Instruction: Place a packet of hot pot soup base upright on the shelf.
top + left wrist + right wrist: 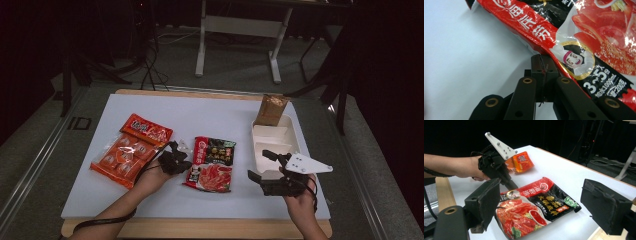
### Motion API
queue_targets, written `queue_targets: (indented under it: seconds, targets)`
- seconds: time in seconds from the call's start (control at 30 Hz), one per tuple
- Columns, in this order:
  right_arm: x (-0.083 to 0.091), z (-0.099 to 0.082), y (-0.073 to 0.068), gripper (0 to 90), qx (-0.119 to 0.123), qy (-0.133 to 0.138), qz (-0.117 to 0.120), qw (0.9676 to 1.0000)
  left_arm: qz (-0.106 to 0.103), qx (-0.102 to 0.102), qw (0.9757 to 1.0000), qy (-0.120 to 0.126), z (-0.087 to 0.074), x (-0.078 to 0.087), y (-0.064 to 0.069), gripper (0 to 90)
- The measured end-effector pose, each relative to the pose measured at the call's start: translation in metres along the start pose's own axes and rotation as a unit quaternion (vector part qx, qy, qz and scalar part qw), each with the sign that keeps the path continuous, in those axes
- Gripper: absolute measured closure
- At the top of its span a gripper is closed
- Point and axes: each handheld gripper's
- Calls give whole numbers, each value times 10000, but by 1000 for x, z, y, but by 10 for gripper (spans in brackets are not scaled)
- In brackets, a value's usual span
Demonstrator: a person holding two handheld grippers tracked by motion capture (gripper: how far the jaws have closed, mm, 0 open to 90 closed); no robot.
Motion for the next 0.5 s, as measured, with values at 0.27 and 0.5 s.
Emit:
queue_targets:
  seconds: [0.27,0.5]
  targets:
    - [1,0,0,145,147,46,-30,9999,58,151,9997,189,-2,16,-8,896]
    - [1,0,-2,131,37,27,-37,10000,248,442,9970,588,9,38,-22,842]
Point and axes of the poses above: each handheld gripper's, and its own axes: x roughly backward along the jaws, z roughly out of its top, y roughly to its right, and after that the axes turned 7 degrees about -x, right-handed
